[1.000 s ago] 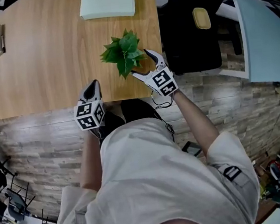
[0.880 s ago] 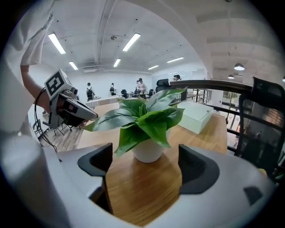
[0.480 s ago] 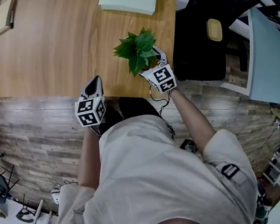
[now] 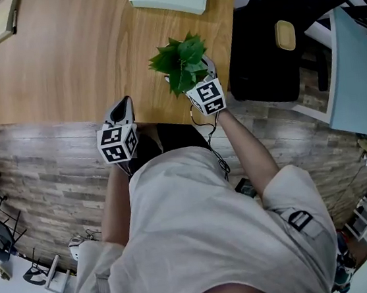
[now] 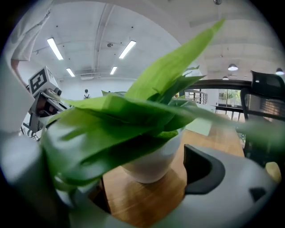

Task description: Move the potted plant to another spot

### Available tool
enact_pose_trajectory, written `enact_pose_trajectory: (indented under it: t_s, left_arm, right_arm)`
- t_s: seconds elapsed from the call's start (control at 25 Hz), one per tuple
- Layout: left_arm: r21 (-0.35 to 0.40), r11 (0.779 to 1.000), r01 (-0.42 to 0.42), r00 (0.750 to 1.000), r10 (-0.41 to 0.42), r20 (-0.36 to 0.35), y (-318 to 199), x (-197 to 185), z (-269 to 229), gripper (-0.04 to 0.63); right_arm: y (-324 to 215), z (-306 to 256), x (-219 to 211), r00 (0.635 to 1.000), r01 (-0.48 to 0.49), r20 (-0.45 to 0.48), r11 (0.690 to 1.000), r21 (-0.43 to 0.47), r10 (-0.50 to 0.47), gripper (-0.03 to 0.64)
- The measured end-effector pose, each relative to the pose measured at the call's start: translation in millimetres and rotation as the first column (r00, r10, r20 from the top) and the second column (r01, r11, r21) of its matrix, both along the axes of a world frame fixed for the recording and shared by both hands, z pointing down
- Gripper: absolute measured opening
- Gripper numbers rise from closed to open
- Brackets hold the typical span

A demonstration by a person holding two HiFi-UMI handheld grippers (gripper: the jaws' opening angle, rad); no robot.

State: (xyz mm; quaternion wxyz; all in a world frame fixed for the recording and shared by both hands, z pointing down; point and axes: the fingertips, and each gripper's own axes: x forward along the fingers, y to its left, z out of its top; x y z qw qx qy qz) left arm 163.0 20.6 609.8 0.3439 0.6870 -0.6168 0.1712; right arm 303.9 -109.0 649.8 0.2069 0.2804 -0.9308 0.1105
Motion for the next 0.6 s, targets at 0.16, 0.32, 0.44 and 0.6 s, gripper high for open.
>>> enact_pose_trajectory:
  t_s: [0.16, 0.32, 0.44, 0.6]
  left_arm:
    - [0.0, 1.0, -0.011, 1.0, 0.011, 0.005, -2, 3, -1, 0.012]
    - [0.003, 1.0, -0.025, 1.0, 0.025, 0.009, -1, 10, -2, 0.012]
    - [-0.002, 1.0, -0.031, 0.999, 0.031, 0.013, 2, 13, -1, 0.012]
    - [-0.007, 0.999, -0.041, 0.999, 0.041, 0.011, 1, 15, 0, 0.012]
  right_arm:
    - [-3, -2, -3, 1.0, -0.016, 0.009, 1.0, 0.013, 0.015, 0.511]
    - [-3, -4, -6, 1.0, -0.009, 0.012, 1.0, 0.019, 0.009, 0.479]
    - [-1, -3, -5, 1.0, -0.011, 0.01, 1.0, 0.017, 0.011, 0.474]
    - [-2, -2, -3, 1.0, -0.012, 0.005, 1.0, 0.019, 0.012, 0.468]
